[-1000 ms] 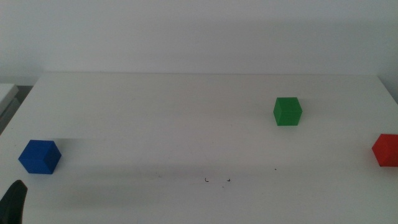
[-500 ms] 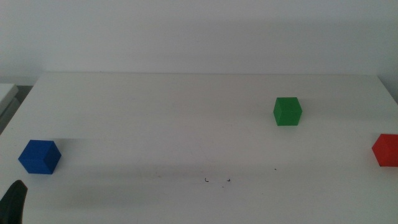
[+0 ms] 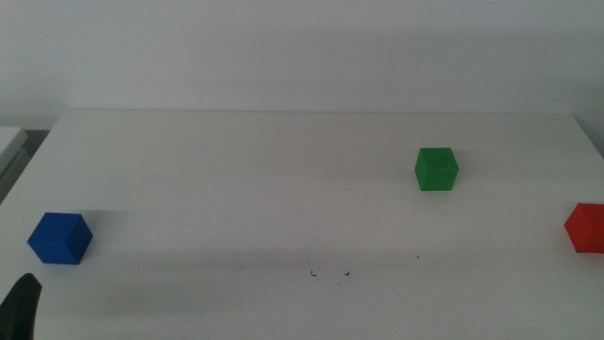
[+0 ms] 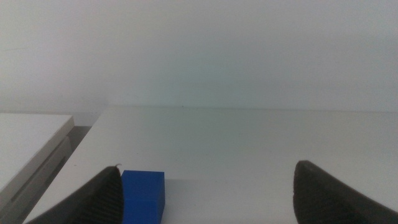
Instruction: Stack red cubes first, then green, then blue cubes in a specific spot.
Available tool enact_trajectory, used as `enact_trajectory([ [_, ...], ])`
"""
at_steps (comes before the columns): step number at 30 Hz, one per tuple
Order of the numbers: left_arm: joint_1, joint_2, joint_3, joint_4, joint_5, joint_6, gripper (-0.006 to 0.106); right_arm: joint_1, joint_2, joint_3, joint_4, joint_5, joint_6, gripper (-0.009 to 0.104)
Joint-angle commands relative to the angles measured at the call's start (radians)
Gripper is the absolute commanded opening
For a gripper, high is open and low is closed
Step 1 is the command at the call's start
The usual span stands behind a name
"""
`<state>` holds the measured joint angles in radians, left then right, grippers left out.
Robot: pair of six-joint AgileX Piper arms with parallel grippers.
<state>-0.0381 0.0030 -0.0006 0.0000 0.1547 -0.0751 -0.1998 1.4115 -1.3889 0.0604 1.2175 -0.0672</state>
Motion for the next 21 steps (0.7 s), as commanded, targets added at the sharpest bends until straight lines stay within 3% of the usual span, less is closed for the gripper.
enact_trajectory([
  [1,-0.003,-0.003,0.001,0.0,-0.011,-0.001,0.094,-0.052,0.047,-0.009,0.002,0.004,-0.032,0.085],
  [8,-0.003,-0.003,0.001,0.0,-0.011,-0.001,0.094,-0.09,0.192,-0.009,-0.031,-0.071,-0.103,0.085],
  [21,-0.003,-0.003,0.001,0.0,-0.009,-0.001,0.094,-0.09,0.396,-0.009,-0.021,-0.181,-0.151,0.084],
])
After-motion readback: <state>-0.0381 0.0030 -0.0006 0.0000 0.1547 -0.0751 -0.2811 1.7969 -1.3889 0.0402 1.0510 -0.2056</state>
